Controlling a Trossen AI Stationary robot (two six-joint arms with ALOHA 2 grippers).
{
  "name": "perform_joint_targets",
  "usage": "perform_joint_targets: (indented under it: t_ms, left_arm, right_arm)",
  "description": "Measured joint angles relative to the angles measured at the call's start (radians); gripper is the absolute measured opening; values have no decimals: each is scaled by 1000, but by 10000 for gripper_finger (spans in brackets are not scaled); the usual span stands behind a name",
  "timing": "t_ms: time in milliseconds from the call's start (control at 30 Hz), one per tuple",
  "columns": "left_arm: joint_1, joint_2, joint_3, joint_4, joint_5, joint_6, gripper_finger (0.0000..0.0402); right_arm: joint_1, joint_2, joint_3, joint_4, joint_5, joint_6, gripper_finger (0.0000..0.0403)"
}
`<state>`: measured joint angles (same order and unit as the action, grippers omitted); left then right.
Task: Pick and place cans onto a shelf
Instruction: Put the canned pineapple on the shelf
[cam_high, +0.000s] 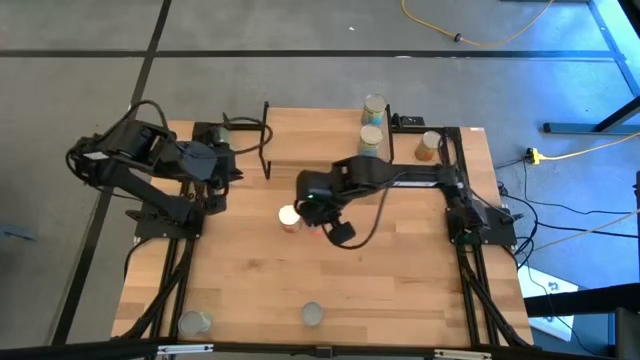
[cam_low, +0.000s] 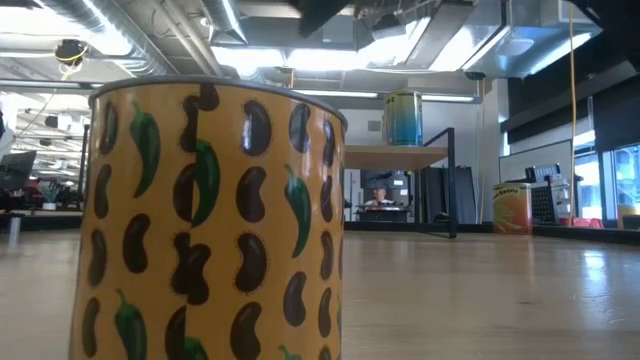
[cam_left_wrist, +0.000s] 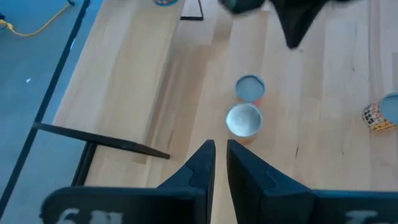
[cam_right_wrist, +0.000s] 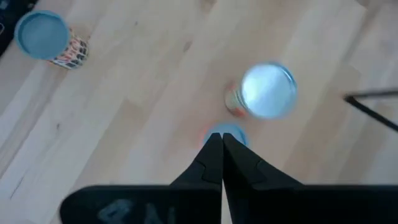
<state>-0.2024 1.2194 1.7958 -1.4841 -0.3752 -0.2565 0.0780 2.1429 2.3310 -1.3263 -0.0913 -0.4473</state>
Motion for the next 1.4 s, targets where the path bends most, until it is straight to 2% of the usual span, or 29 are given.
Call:
perform_joint_targets:
  t_ms: [167, 400, 667, 1400]
  left_arm:
    - [0, -2, 0, 0, 0, -3, 33]
    - [0, -3, 0, 0, 0, -3, 33]
    - [0, -2, 0, -1, 0, -3, 33]
    - [0, -2, 0, -5, -2, -3, 33]
  right_arm:
    - [-18, 70, 0, 78, -5, -1, 10]
    - [-23, 118, 0, 137, 3, -9, 52]
    - [-26, 141, 2, 210, 3, -143, 101]
    - [-43, 248, 1, 223, -25, -193, 101]
